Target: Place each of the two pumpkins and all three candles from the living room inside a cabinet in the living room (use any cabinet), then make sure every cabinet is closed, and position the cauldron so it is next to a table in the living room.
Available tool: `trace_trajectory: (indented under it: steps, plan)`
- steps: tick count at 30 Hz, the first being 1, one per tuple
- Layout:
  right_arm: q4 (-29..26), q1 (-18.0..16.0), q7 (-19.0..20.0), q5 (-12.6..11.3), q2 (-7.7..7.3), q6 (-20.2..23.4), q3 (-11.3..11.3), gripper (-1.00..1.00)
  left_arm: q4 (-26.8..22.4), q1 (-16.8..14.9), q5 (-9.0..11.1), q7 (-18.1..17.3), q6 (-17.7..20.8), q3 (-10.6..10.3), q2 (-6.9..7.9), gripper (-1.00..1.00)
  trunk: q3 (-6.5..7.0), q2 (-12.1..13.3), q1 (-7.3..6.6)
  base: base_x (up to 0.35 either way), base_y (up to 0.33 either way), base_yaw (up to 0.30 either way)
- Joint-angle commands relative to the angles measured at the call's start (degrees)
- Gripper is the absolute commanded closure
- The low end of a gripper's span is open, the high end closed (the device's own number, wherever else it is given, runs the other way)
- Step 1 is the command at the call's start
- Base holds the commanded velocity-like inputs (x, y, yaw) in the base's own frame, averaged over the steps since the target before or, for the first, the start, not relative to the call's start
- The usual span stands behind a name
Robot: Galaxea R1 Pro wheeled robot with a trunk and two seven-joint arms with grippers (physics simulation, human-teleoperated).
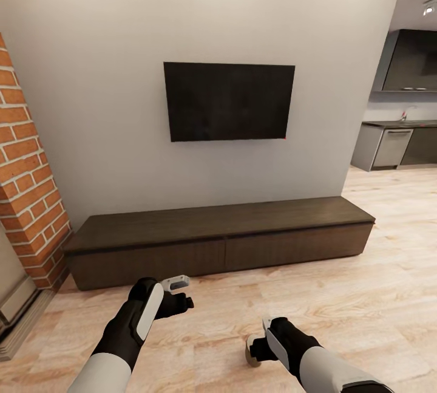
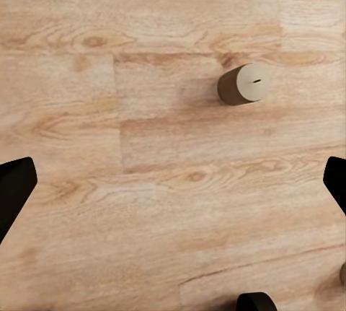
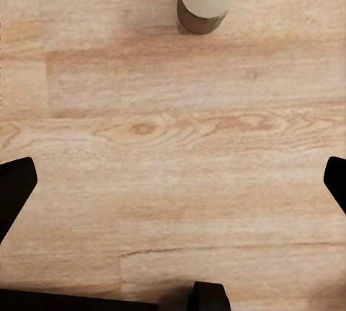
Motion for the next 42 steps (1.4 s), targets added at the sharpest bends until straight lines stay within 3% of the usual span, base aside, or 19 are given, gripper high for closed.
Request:
trace_trajectory:
  steps: [1, 9, 30, 42]
  plan:
    - [-0.1, 0.0, -0.1, 0.0, 0.01, 0.3, 0.3, -1.0, -0.1, 0.0, 0.6, 0.5, 0.2, 0.1, -0.05, -1.0, -0.06, 0.0, 0.0, 0.0, 0.0, 0.0]
    - [-0.1, 0.0, -0.1, 0.0, 0.07, 0.2, 0.4, -1.0, 0.0, 0.0, 0.6, 0.6, 0.1, 0.1, -0.05, -1.0, -0.06, 0.0, 0.0, 0.03, 0.0, 0.0]
    - [-0.1, 0.0, -0.1, 0.2, 0.04, 0.2, 0.4, -1.0, 0.0, 0.0, 0.7, 0.6, 0.1, 0.1, -0.05, -1.0, -0.06, 0.0, 0.0, 0.231, 0.0, 0.0]
    - [0.0, 0.0, -0.1, 0.2, 0.11, 0.1, 0.6, -1.0, 0.0, 0.0, 0.8, 0.6, 0.1, 0.1, -0.05, -1.0, -2.22, -4.8, 2.63, 0.006, 0.0, 0.0]
